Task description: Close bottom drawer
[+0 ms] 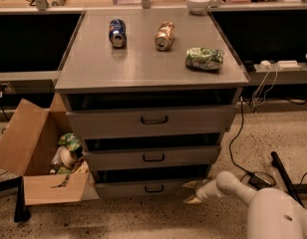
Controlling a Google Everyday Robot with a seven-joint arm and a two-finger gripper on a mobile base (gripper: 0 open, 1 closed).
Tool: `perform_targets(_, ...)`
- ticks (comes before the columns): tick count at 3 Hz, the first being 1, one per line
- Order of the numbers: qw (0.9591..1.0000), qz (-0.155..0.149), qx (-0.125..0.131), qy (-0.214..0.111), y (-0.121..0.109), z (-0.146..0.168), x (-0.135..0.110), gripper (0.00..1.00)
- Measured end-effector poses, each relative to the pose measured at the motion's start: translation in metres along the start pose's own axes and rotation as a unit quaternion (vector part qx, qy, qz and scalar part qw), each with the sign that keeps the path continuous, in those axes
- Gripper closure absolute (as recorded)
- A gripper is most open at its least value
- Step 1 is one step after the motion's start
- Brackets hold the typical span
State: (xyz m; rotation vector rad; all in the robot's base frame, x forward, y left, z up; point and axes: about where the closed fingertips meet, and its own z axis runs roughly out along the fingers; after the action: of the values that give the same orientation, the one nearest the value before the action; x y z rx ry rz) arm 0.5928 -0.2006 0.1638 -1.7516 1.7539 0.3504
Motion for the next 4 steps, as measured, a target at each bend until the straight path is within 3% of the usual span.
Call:
perform_targets(2,0.9999,0.004,0.009,0.011,-0.02,0.0,0.0,0.88)
perform_targets(3,0.9996,0.019,0.007,0.021,-0.022,0.001,0.001,1.0)
perform_targets(4,0.9995,0.021,0.006,0.023,-0.023,0.002,0.001,0.84)
